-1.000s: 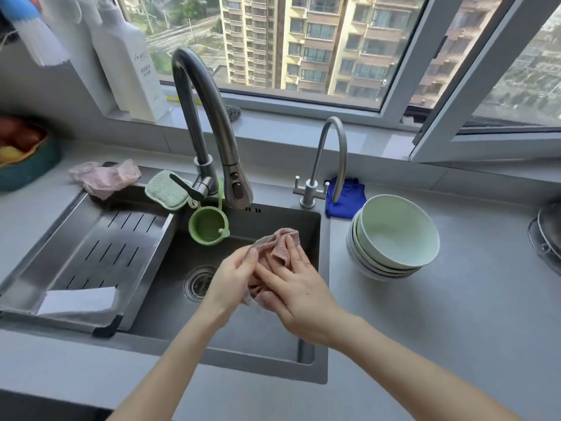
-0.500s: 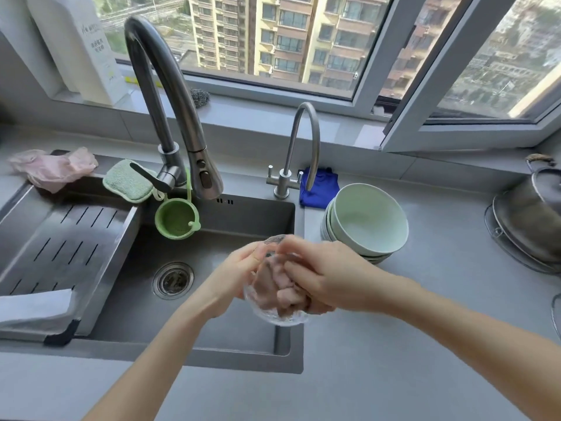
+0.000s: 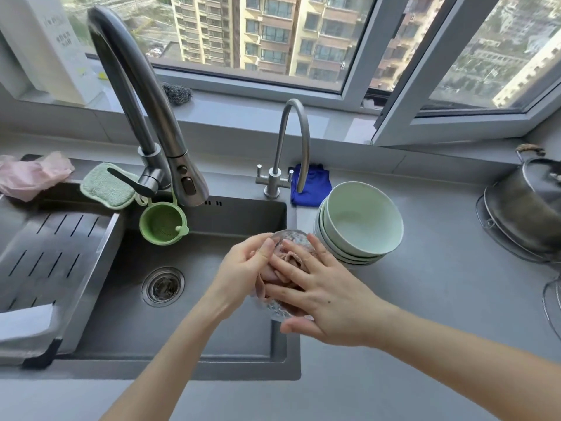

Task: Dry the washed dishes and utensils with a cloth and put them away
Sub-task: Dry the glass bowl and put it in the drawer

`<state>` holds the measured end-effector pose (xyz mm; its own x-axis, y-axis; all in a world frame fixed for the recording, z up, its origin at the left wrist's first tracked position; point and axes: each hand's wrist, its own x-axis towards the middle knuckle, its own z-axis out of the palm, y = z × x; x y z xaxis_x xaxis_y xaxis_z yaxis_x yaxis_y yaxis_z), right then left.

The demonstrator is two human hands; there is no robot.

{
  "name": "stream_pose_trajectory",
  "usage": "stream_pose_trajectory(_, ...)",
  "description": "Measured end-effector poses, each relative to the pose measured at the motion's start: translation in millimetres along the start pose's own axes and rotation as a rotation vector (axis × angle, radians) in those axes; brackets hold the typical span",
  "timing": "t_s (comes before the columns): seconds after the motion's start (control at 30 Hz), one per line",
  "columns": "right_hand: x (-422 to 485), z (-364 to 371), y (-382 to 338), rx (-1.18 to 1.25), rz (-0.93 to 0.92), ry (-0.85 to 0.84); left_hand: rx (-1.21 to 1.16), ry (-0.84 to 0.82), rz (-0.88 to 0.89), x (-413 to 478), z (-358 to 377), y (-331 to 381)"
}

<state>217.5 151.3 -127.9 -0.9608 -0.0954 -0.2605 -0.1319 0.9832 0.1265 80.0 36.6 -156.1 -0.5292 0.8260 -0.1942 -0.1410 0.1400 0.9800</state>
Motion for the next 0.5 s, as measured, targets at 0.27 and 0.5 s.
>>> stream_pose_trajectory(0.27,13.2,-1.0,-24.9,0.424,0.236,0.126,-0.230,0.278,-0.239,4.8,22.3,-8.3)
stream_pose_trajectory(0.5,8.7,-1.9,-33.5,0.724,0.129,0.284,-0.180,0.131,-0.230,8.2,8.9,-10.2)
